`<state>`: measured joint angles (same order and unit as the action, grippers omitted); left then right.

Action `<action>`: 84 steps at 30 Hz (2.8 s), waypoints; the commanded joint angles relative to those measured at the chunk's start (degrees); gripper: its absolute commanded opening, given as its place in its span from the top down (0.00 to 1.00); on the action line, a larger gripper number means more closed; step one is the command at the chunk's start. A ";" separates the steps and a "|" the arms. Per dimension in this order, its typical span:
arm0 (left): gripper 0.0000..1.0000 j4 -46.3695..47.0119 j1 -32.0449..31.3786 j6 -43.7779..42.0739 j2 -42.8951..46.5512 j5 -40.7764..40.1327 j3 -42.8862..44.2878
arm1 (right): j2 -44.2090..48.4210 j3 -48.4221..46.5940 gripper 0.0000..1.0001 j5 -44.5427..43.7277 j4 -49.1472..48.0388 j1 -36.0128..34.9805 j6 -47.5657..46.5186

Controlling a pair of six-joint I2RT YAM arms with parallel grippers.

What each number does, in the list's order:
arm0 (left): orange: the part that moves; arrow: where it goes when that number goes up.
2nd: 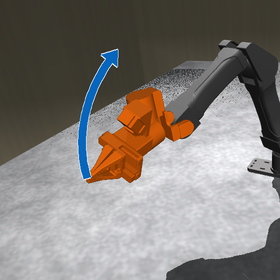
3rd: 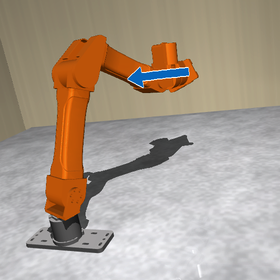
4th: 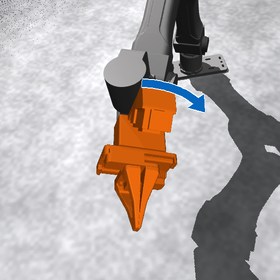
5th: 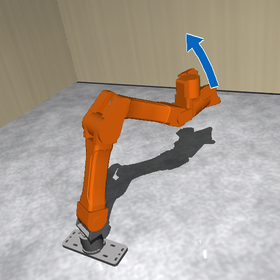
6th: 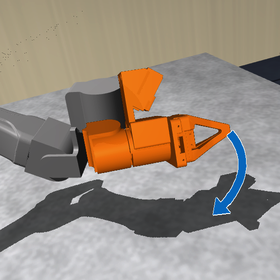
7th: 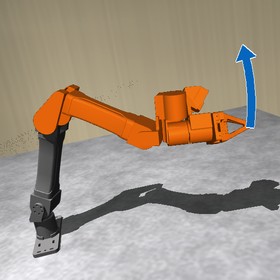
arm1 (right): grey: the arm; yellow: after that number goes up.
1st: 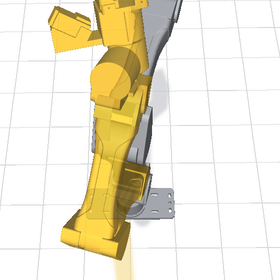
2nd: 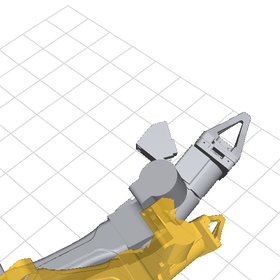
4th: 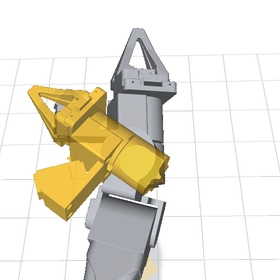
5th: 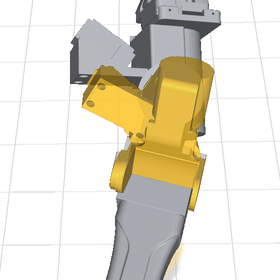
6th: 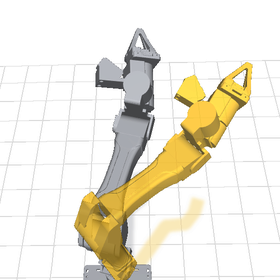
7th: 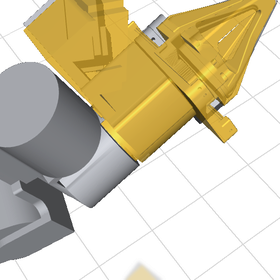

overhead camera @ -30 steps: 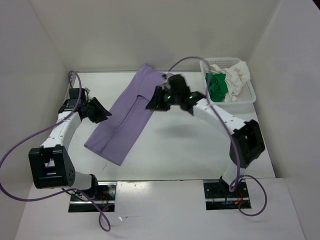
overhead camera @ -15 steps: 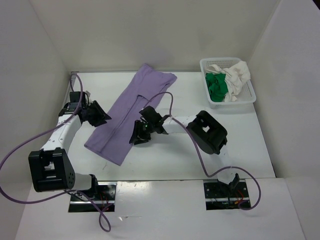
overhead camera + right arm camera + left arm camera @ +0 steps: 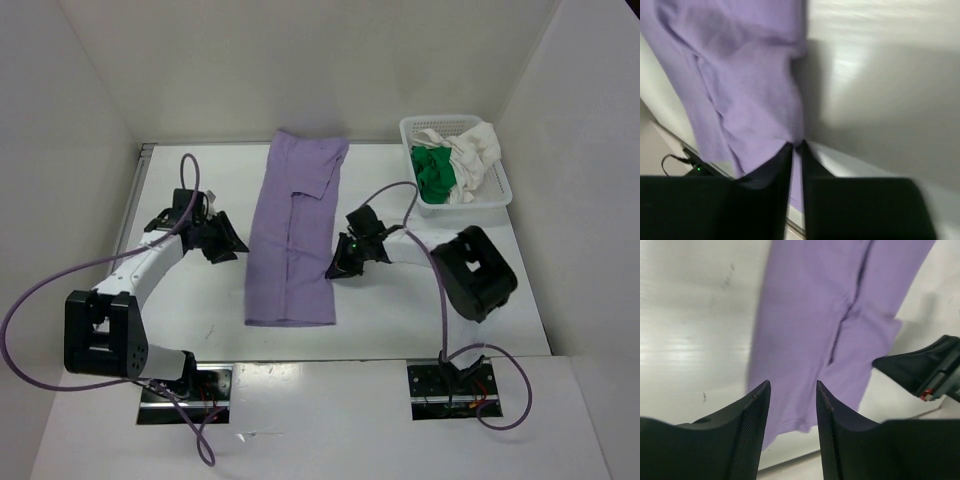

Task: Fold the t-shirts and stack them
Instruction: Rotate the tshirt 90 degrees, then grab the bottom of the folded rectangular tshirt with both arms, then fold the folded rectangular tshirt in 1/3 of the way

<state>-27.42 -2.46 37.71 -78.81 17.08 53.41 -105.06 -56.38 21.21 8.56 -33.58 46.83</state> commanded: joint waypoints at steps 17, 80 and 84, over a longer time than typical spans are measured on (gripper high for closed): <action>0.47 -11.97 -6.42 8.78 4.10 -0.48 -12.44 | 24.28 24.03 0.46 0.67 1.29 -5.09 10.20; 1.00 5.79 -2.81 11.59 -35.17 3.31 29.55 | -9.28 -28.78 0.99 3.22 17.20 20.04 -15.19; 0.99 6.41 -2.81 12.12 -36.95 2.26 32.10 | -15.35 -35.27 0.99 4.63 17.19 20.05 -15.72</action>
<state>-23.16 -5.69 48.66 -115.26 21.19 82.26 -117.93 -86.19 25.08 26.46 -14.11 33.10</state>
